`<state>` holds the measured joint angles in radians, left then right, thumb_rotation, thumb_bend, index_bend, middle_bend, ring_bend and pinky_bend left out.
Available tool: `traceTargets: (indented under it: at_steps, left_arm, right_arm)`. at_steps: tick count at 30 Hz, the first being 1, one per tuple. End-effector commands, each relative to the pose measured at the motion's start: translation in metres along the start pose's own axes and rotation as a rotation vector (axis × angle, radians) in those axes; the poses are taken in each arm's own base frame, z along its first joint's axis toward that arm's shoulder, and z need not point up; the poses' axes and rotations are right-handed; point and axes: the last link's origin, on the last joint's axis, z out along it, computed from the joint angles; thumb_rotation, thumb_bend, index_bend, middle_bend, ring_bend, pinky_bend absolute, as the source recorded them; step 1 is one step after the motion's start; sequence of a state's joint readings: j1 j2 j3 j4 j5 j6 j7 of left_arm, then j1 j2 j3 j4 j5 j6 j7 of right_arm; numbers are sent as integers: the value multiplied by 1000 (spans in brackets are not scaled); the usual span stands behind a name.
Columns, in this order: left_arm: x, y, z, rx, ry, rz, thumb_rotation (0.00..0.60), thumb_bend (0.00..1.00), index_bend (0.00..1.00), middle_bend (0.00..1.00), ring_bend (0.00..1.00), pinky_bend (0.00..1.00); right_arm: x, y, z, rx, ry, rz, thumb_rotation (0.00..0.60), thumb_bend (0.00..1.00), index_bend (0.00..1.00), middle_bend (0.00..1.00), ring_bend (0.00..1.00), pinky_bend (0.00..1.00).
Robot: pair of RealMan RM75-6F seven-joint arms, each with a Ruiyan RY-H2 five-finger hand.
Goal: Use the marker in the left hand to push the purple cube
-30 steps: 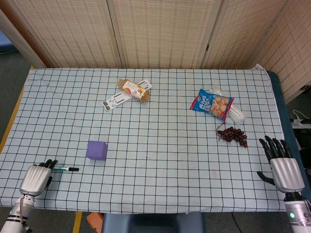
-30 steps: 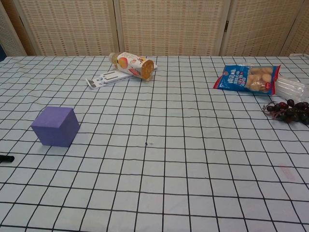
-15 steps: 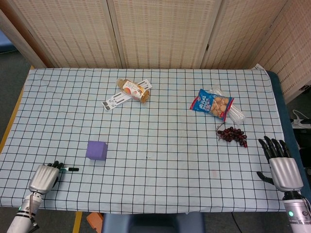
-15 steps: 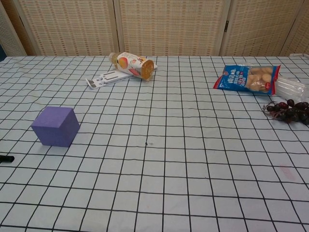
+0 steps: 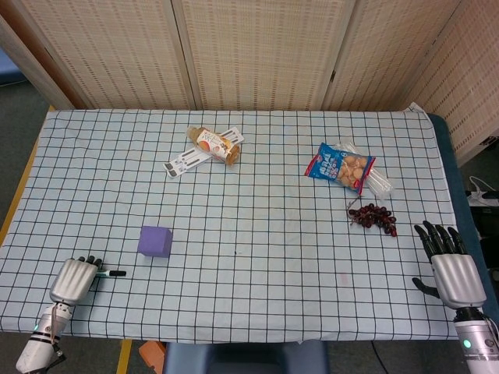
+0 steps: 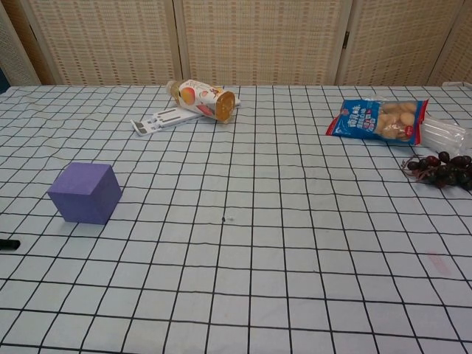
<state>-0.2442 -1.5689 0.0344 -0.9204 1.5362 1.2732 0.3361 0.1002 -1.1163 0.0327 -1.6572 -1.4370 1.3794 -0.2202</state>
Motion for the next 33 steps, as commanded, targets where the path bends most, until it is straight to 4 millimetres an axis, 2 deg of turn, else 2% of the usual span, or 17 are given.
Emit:
traceTargets:
  at_steps: [1, 6, 12, 19, 24, 33]
  left_arm:
    - [0, 0, 0, 2, 6, -2, 600, 443, 558, 552, 600, 737]
    - [2, 0, 1, 1, 47, -8, 600, 487, 630, 622, 633, 759]
    - [12, -5, 6, -21, 195, 1, 600, 612, 801, 777, 717, 836]
    - [20, -28, 23, -87, 292, -17, 600, 634, 813, 789, 721, 838]
    - [22, -42, 41, -74, 285, -59, 600, 634, 813, 792, 721, 838]
    - [17, -38, 66, -80, 206, -74, 600, 634, 808, 805, 720, 838]
  right_arm:
    - [0, 0, 0, -1, -2, -1, 600, 62, 0, 0, 0, 0]
    - [-1, 0, 0, -3, -5, -2, 600, 63, 0, 0, 0, 0]
    - [-1, 0, 0, -7, -11, -1, 600, 63, 0, 0, 0, 0]
    - [0, -2, -3, -13, 13, -13, 600, 62, 0, 0, 0, 0]
    - [-3, -4, -5, -10, 1, -12, 600, 63, 0, 0, 0, 0]
    - [-2, -2, -4, -23, 13, -18, 600, 63, 0, 0, 0, 0]
